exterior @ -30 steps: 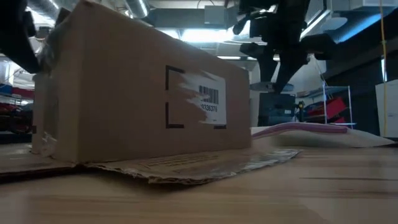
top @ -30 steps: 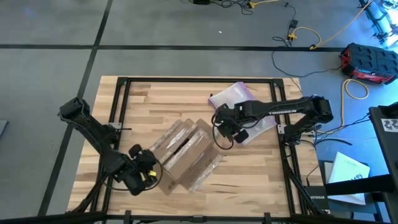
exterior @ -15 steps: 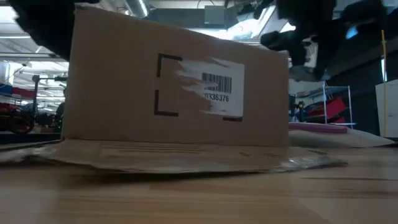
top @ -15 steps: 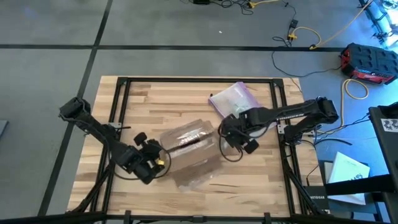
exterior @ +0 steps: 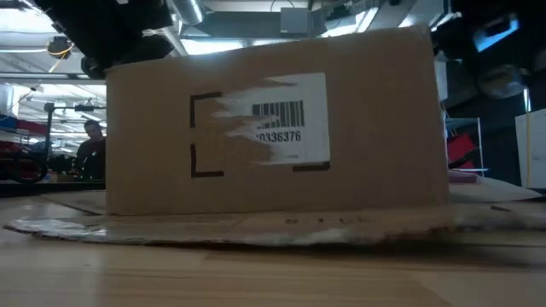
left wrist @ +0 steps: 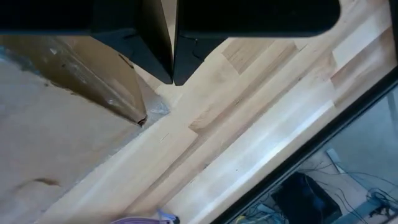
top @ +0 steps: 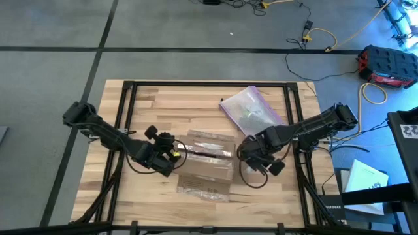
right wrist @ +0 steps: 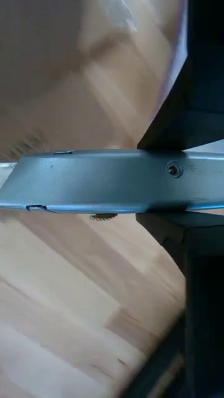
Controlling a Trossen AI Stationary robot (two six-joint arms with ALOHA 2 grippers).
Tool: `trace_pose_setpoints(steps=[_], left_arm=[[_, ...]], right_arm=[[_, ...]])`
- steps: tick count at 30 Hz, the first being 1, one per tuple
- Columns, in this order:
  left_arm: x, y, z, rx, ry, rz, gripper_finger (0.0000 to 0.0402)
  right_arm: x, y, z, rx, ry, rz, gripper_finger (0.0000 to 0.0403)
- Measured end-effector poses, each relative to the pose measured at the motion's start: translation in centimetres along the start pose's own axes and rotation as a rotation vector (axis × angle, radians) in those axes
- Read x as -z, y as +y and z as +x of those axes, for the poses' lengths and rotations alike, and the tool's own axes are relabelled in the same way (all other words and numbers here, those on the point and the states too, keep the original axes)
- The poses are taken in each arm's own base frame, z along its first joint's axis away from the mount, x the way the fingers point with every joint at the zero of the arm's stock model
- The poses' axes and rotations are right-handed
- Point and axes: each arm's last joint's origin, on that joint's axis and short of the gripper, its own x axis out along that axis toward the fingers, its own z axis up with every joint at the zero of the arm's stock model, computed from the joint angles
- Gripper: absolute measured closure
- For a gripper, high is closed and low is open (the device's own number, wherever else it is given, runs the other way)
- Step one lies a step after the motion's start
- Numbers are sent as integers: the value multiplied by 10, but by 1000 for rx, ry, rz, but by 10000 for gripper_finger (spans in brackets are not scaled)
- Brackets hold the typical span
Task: Unpack boxes
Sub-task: Break down the cardboard box using a cutter until it is fully flat
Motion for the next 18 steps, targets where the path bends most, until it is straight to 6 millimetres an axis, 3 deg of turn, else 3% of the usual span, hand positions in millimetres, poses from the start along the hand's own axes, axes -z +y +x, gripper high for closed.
trace_pose_setpoints(steps=[4, 10, 15, 18], left_arm=[[-2, 1, -7, 2, -37, 27, 402], [-24, 1, -52, 156, -17, 330, 402], [-47, 18, -78, 199, -112, 214, 402], [-66, 13, -83, 304, -194, 197, 402]], right_arm=[[1, 10, -3, -5, 17, 36, 291], [-5, 12, -28, -16, -35, 214, 291], [-11, 11, -46, -15, -22, 300, 291], [-17, 5, -46, -42, -9, 332, 291]])
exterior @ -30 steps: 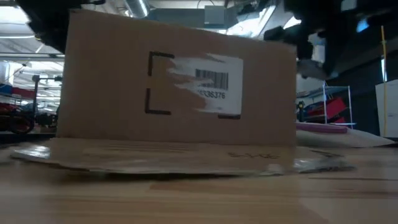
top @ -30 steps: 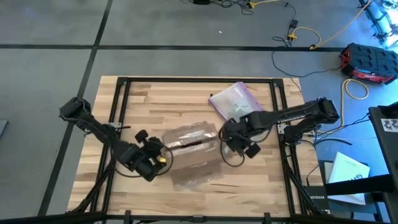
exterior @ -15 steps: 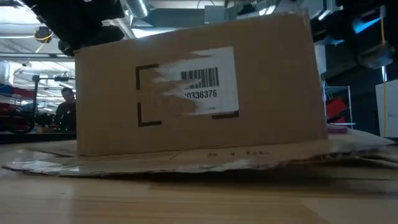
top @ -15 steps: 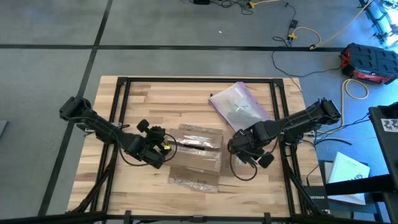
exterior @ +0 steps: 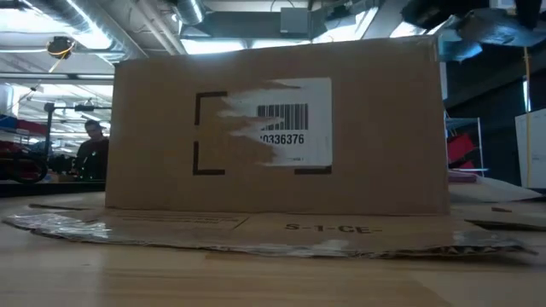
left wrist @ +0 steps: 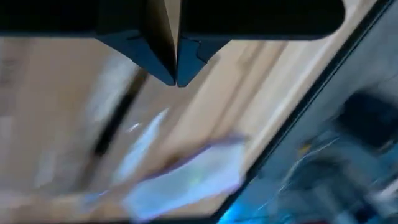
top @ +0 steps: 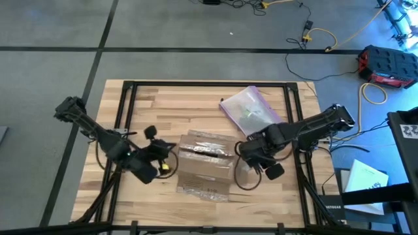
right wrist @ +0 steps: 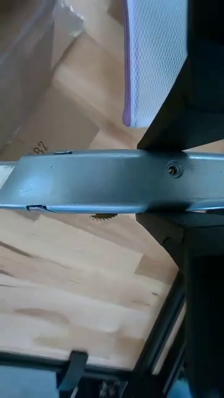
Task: Unpack boxes
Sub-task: Break down the cardboard box using a cutter until it is fully flat
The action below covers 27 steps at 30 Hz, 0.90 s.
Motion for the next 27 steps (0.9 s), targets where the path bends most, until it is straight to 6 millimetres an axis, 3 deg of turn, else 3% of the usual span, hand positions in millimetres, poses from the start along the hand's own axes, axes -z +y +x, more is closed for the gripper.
trace_pose_setpoints(steps=[3, 5, 9, 14, 18, 21, 23, 27], left_arm=[[-22, -1, 22, 137, -41, 52, 402], [-32, 2, 42, 136, -79, 89, 402], [-46, 22, 82, 140, -99, 119, 402], [-40, 27, 126, 217, -35, 143, 402], [-35, 13, 149, 248, -49, 168, 402], [-31, 1, 167, 320, -63, 87, 402], [-29, -5, 173, 456, -56, 34, 402], [-26, -10, 175, 495, -25, -30, 402]], right_arm=[[-5, -9, 5, -9, 33, 31, 291], [-9, -17, 5, -12, 34, 58, 291], [-12, -30, 5, -28, 48, 129, 291], [-8, -33, 5, -53, 97, 156, 291], [-5, -33, 3, -57, 107, 150, 291], [-6, -31, 3, -87, 95, 144, 291], [-6, -30, 3, -132, 81, 132, 291], [-6, -30, 2, -112, 82, 119, 291]])
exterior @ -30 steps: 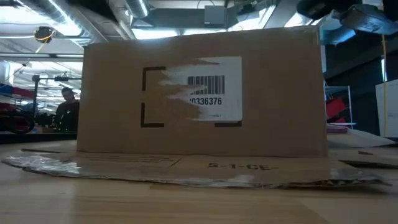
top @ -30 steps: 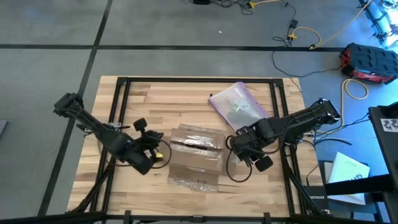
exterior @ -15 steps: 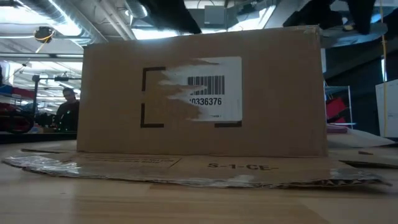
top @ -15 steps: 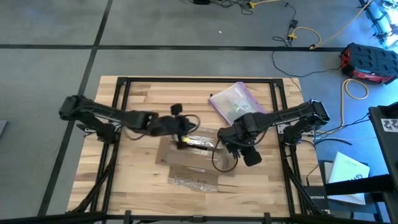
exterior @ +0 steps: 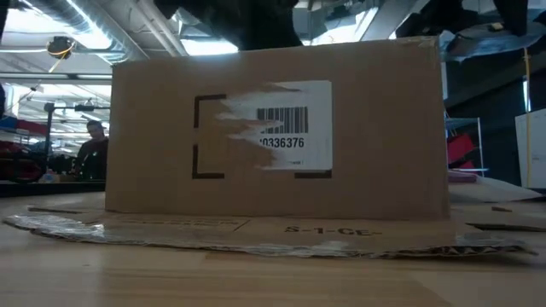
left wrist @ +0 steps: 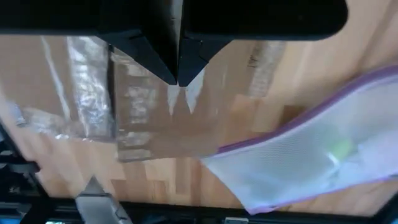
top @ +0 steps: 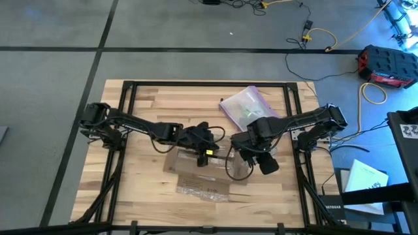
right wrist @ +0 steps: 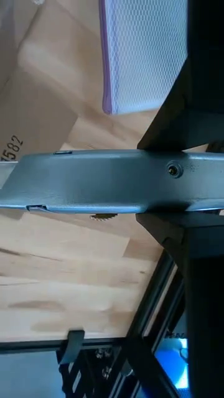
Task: Unpack boxes
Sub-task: Break down the cardboard box using a cutter until it is fully flat
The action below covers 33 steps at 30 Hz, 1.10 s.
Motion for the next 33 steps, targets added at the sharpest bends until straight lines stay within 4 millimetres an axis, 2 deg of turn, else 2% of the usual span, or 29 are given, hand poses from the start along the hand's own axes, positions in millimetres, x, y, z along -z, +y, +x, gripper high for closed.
trace_pose_setpoints(steps=[4, 8, 11, 15, 19, 22, 24, 27, 33], left_arm=[[-5, 5, -6, 10, -14, -65, 397], [-19, 9, -26, 134, -64, -136, 351], [-25, -3, -36, 209, -87, -136, 290], [-19, -18, -36, 249, -50, -139, 187], [-6, -11, -29, 183, 72, -170, 80], [1, -3, -20, 134, 115, -167, 23], [3, -2, -12, 128, 106, -148, 8], [10, -5, -2, 133, 124, -88, 6], [14, -10, 2, 141, 145, -31, 2]], right_arm=[[1, 0, -2, 10, -15, -13, 291], [4, 2, -5, 10, -21, -23, 291], [6, 2, -7, 11, -28, -34, 291], [6, 2, -7, 11, -28, -38, 291], [5, 2, -6, 26, -32, -45, 291], [4, 1, -6, 67, -40, -49, 291], [1, 0, -6, 74, -59, -47, 291], [1, 0, -6, 74, -56, -43, 291], [1, 1, -5, 43, -58, -7, 291]])
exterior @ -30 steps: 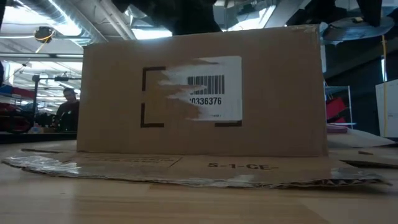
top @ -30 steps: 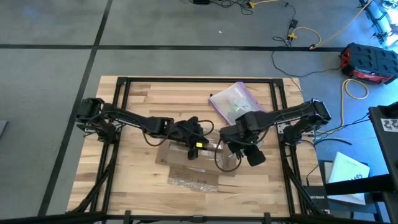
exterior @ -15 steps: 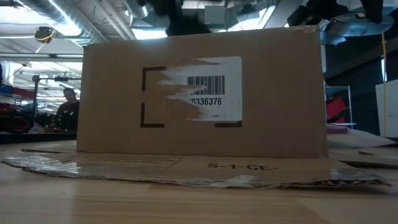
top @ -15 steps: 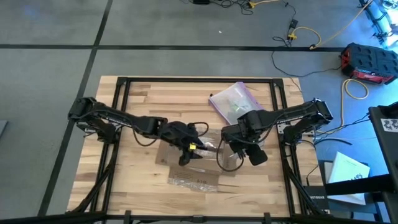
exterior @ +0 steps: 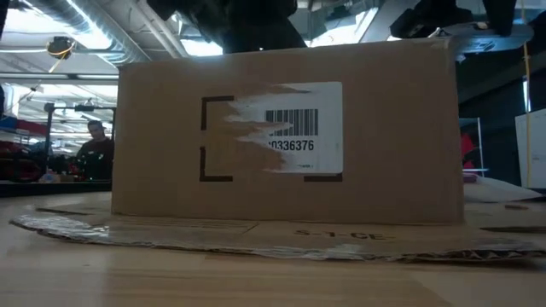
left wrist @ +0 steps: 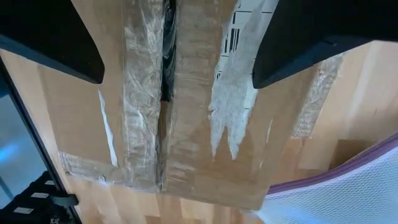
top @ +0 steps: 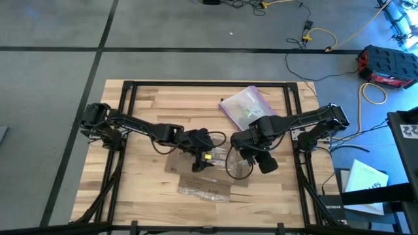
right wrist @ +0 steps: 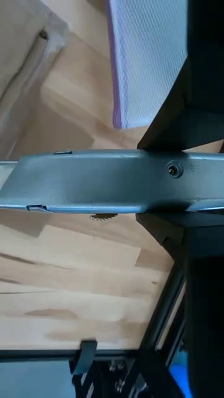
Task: Unpack boxes
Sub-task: Break down the cardboard box using a cutter until it is fully flat
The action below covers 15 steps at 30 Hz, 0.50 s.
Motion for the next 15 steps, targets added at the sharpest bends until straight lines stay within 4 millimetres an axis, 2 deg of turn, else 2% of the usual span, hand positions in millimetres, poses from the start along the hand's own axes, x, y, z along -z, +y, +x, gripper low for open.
trace_pose_setpoints(steps=[6, 10, 15], left_arm=[[2, 2, 2, -20, 18, 7, 2], [5, 2, 4, -24, 36, 13, 2], [5, 3, 5, -27, 38, 17, 2]], right_arm=[[-5, 9, 7, -8, 43, 118, 291], [-15, 18, 7, -9, 110, 92, 291], [-31, 15, -1, -18, 62, 71, 291]])
